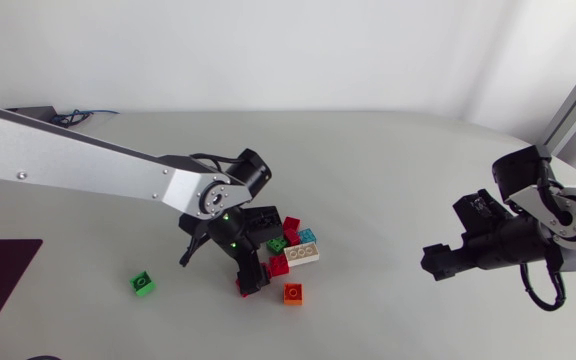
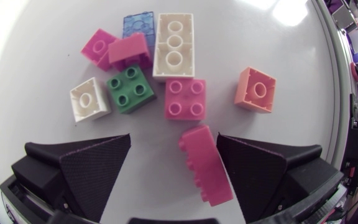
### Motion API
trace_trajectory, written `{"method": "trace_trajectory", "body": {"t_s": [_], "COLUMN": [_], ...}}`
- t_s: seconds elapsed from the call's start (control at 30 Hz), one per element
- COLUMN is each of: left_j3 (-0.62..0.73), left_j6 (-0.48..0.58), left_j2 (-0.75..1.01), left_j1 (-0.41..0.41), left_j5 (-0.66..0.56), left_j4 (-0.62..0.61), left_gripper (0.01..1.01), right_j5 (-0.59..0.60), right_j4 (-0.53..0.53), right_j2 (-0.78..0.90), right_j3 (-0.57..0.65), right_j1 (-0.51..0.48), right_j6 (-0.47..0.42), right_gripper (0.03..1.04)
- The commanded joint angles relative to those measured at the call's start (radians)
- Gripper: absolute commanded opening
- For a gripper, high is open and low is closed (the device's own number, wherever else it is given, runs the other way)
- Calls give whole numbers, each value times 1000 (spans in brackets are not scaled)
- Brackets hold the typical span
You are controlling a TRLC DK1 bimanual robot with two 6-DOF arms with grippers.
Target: Sort duplo bricks by size, large to the right and small to the left
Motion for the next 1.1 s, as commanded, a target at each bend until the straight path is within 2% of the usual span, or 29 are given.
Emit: {"method": "trace_trajectory", "body": {"t_s": [0.0,0.1,0.2,0.3,0.4,0.47,0.8,0.9,1.07], "left_j3": [-36,-44,-44,-58,-74,-84,-107,-62,39], "left_j6": [-41,-82,-127,-153,-153,-153,-144,-145,-151], "left_j2": [-43,-37,-14,9,17,9,-154,-210,-192], "left_j1": [16,28,27,21,21,25,19,13,-41], "left_j5": [-8,-20,-45,-74,-75,-75,-72,-74,-72], "left_j4": [3,9,9,6,-9,-11,-14,-40,-83], "left_gripper": [972,967,872,659,515,308,282,282,282], "right_j5": [-6,-7,-7,-7,-7,-7,-9,-13,-20], "right_j4": [-3,-4,-9,-10,-10,-10,-23,-43,-81], "right_j2": [-6,-6,-13,-22,-23,-23,-31,-48,-69], "right_j3": [-31,-31,-30,-31,-31,-31,-19,-1,27], "right_j1": [-8,-7,-8,-8,-8,-8,-7,-1,7], "right_j6": [-19,-15,-13,-16,-16,-16,-16,-16,-9], "right_gripper": [995,995,995,995,995,995,995,995,995]}}
